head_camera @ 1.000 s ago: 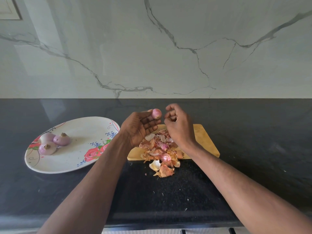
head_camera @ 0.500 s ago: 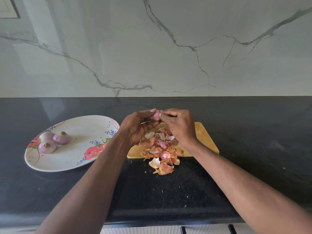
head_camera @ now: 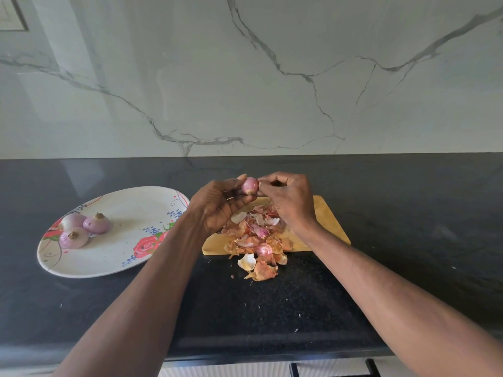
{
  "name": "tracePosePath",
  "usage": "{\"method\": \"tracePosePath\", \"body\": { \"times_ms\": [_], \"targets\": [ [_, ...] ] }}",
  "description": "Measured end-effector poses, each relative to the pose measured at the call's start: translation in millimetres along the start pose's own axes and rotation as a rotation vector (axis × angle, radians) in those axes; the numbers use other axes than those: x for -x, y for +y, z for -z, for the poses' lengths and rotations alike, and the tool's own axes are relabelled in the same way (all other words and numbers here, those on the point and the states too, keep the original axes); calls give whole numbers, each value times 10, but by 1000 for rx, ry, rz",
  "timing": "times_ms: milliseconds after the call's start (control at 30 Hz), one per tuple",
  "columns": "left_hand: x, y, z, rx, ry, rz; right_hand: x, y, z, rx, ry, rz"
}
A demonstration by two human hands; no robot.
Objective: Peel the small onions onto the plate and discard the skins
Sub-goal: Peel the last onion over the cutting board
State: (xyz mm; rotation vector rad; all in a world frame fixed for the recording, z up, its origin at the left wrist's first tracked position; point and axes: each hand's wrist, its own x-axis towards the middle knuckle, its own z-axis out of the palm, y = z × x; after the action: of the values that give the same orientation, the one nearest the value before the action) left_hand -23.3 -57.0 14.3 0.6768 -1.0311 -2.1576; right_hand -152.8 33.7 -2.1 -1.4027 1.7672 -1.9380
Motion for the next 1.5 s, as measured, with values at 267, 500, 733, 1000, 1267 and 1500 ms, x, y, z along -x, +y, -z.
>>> {"method": "tracePosePath", "body": {
  "times_ms": [267, 500, 733, 1000, 1267, 1500],
  "targets": [
    [-27, -8, 0, -54, -7, -23, 5, -10, -6, 52, -2, 16],
    [-18, -15, -11, -43, -25, -27, -1, 2, 8, 53, 23, 1],
    [-3, 0, -8, 5, -57, -38, 12, -28, 10, 40, 7, 9],
    [-12, -9, 9, 9, -108, -54, -19, 5, 22, 83, 34, 57],
    [-56, 1, 33, 81, -165, -70, -38, 21, -30, 115, 75, 55],
    [-54, -16, 24, 33, -226, -78, -32, 36, -60, 214, 86, 124]
  ]
}}
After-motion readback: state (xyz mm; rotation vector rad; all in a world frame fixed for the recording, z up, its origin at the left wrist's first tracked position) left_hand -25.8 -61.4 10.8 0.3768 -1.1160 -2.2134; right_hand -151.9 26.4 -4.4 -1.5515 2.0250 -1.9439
